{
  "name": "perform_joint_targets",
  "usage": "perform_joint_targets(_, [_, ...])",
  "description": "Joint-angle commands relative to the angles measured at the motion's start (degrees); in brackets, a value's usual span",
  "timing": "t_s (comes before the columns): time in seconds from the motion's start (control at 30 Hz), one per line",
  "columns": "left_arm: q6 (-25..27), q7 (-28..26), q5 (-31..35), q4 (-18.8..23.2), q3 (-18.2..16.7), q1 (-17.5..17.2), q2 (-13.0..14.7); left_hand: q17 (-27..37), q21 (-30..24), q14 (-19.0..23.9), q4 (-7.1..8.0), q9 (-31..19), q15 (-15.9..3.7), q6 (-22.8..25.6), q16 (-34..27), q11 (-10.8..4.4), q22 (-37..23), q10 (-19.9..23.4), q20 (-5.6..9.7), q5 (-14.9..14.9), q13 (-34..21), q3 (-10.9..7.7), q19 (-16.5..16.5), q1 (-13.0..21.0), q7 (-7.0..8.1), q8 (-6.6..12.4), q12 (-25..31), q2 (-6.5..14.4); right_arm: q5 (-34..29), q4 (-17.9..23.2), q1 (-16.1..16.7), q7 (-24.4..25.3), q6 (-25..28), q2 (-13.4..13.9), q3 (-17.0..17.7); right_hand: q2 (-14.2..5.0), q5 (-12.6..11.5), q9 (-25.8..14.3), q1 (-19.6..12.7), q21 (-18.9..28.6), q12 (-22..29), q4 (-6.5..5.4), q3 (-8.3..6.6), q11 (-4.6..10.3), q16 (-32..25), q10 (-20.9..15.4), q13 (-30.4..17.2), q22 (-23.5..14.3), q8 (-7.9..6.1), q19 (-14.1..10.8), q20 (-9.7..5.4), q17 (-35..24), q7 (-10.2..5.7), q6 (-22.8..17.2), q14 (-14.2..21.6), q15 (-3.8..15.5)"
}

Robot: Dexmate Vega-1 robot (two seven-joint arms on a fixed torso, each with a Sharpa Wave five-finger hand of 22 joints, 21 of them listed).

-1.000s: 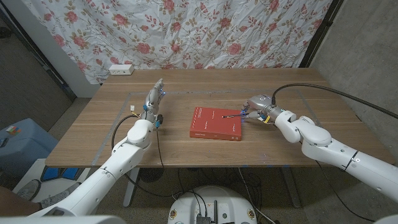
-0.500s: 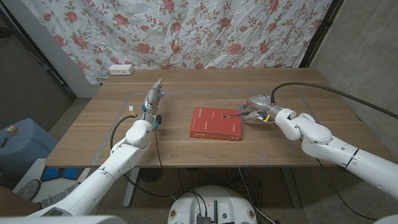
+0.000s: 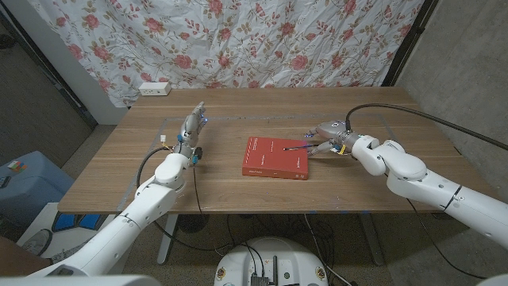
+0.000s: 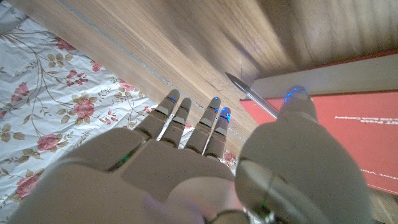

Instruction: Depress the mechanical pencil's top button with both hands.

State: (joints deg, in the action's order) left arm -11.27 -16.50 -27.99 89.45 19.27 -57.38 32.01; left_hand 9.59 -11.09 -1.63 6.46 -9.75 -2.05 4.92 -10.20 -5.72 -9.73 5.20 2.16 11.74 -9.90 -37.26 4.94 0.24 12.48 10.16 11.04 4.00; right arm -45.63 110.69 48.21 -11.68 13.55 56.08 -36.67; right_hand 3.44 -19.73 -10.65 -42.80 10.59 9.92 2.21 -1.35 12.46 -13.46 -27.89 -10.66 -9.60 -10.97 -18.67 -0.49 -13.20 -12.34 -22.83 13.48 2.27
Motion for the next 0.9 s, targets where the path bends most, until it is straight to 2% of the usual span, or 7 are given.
perform_joint_targets(0.03, [-2.79,3.79,-0.82,-4.56,-0.37,1.40,0.95,0.15,-0.04,-0.09,0.25,-0.06,-4.07,0.20,0.18,0.11,-0.13,-0.21,0.85,0.33,-0.13,-0.33,0.22,0.27,0.14,0.09,-0.07,4.13,10.90,-3.40,0.08,0.50,-4.77,1.20,4.15,-0.06,-0.49,-0.12,1.98,0.07,0.02,-1.10,0.58,-0.07,0.55,1.31,-0.02,-0.12,-0.20,0.44,-0.25,-0.18,-0.13,0.46,-1.06,3.14])
perform_joint_targets(0.2, [-3.45,5.60,-1.51,-6.27,-0.43,2.18,1.26,0.13,-0.03,-0.06,0.22,-0.06,-4.08,0.33,0.17,0.18,-0.12,-0.20,0.86,0.35,-0.13,-0.44,0.24,0.37,0.13,0.12,-0.06,4.19,14.85,-4.58,-0.41,0.58,-7.10,1.99,5.12,-0.29,-0.57,-0.11,2.98,0.11,0.06,-1.60,0.96,-0.06,0.85,1.95,0.00,-0.12,-0.36,0.48,-0.79,-0.19,-0.14,0.36,-1.94,3.60])
perform_joint_targets(0.4, [-4.82,8.12,-2.47,-8.80,-0.42,3.27,1.27,0.11,-0.01,-0.05,0.20,-0.06,-4.12,0.47,0.17,0.16,-0.12,-0.24,0.86,0.37,-0.12,-0.55,0.22,0.44,0.13,0.15,-0.07,4.25,20.57,-6.59,-0.08,2.38,-8.81,1.66,6.76,-0.68,-0.66,-0.10,4.05,0.38,0.18,-2.16,1.32,-0.05,0.90,2.35,0.02,-0.10,-0.57,-0.25,-1.88,-0.17,-0.17,0.11,-2.19,3.88])
perform_joint_targets(0.6, [-6.56,9.90,-3.09,-11.10,-0.43,4.18,0.95,0.11,0.00,-0.07,0.20,-0.06,-4.14,0.56,0.18,0.18,-0.12,-0.22,0.89,0.38,-0.12,-0.63,0.22,0.48,0.13,0.17,-0.06,4.29,25.10,-8.07,0.62,5.00,-8.66,0.50,7.88,-0.82,-0.69,-0.08,5.39,0.70,0.33,-2.82,1.86,-0.09,0.65,2.41,0.04,-0.09,-0.65,-1.39,-2.31,-0.05,-0.19,-0.01,-1.52,4.19])
perform_joint_targets(0.9, [-8.81,11.07,-2.78,-14.82,0.36,6.00,-0.51,0.09,0.04,-0.16,0.12,-0.05,-4.17,0.58,0.21,0.30,-0.12,-0.27,0.89,0.40,-0.12,-0.86,0.16,0.63,0.13,0.12,-0.07,4.41,30.43,-12.32,0.62,10.64,-12.17,-1.94,8.72,-0.12,-0.66,0.03,6.99,1.00,0.11,-3.37,2.91,-0.23,0.27,3.55,0.13,-0.07,-0.30,-3.16,-3.02,0.34,-0.19,0.87,0.11,4.72])
